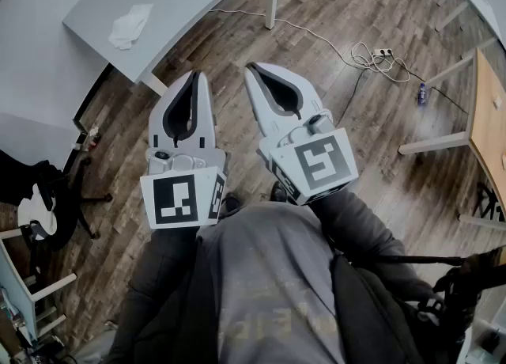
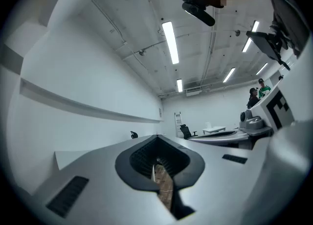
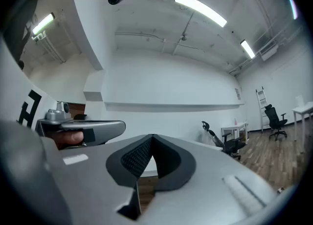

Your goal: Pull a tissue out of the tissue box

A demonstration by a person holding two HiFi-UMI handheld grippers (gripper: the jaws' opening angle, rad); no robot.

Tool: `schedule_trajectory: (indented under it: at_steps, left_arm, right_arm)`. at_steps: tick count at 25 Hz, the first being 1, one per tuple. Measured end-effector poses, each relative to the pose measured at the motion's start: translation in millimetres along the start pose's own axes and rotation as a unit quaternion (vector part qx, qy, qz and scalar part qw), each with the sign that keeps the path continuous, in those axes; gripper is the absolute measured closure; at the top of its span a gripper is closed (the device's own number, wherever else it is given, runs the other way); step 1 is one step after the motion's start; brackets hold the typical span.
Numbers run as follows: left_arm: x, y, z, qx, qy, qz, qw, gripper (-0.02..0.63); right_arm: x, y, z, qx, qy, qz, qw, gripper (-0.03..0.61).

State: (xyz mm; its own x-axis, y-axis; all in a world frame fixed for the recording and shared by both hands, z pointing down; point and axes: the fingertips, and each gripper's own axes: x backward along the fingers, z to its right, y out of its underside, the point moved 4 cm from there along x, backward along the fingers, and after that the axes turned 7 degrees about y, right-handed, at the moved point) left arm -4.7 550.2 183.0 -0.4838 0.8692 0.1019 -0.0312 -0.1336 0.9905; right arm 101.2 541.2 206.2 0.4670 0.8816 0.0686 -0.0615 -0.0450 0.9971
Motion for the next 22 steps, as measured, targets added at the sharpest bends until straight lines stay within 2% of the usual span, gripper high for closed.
schedule_trajectory:
  at_steps: [9, 15, 22]
  left_arm:
    - [-21, 1, 31, -0.006, -0.013, -0.004, 0.9999, 0.617]
    - [-32, 5, 47, -0.006, -0.027, -0.011, 0.9996, 0.617]
    - [-57, 13, 42, -0.003, -0.032, -0.024, 0.9992, 0.617]
  right_arm:
    - [11, 2, 37, -0.004, -0.012, 0.0, 1.0, 0.577]
    - [15, 6, 52, -0.001, -0.041, -0.006, 0.999, 0.575]
    - [0, 8, 77, -0.007, -0.034, -0.005, 0.999, 0.575]
